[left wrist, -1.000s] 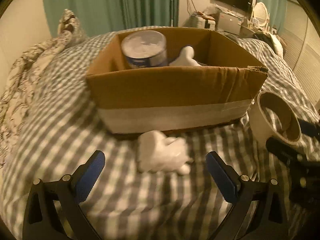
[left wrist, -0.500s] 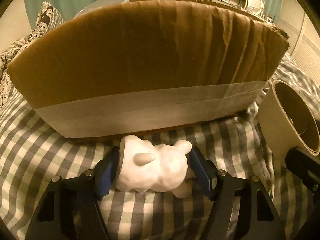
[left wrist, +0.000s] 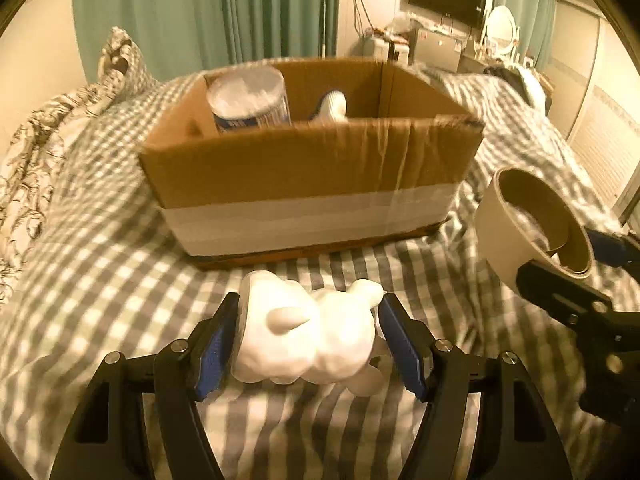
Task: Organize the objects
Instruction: 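Grasp the white plush toy with left gripper while right carries tape, drop both in box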
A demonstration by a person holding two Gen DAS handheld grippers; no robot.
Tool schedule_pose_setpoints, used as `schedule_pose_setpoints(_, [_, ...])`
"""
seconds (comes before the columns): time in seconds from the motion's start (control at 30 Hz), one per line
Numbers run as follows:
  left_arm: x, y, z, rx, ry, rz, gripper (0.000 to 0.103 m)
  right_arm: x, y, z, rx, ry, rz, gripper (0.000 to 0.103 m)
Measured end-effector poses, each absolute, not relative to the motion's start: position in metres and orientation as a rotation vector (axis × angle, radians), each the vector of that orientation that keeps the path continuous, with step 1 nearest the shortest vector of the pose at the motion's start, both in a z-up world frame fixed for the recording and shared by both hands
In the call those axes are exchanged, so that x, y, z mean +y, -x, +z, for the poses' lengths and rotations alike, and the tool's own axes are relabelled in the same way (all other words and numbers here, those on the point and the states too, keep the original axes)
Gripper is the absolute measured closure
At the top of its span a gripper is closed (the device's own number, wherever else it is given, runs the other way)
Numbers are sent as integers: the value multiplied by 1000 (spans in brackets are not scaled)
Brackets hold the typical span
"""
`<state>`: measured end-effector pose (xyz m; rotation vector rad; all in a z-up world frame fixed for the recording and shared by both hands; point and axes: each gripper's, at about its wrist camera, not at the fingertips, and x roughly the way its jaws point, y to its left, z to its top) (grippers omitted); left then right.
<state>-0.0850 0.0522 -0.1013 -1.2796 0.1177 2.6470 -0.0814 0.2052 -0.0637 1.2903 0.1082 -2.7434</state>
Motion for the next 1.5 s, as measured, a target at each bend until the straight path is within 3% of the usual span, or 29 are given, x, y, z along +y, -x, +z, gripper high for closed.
schedule_pose_setpoints(0.43, [49,72,-16,136,1044,2720,32,193,61,5,176,-1053,-2832,30])
schedule_pose_setpoints(0.8, [50,117,34,140,901,2791,32,178,94,75,235,-793,-2870,30])
schedule_pose_setpoints(1.17, [46,192,30,64,952,2781,32,183,189,88,118,-841,-2821,30])
schedule_pose_setpoints(1.5, [51,246,-19,101,1069,2744,32,180,255,40,51,-1003,-2755,30])
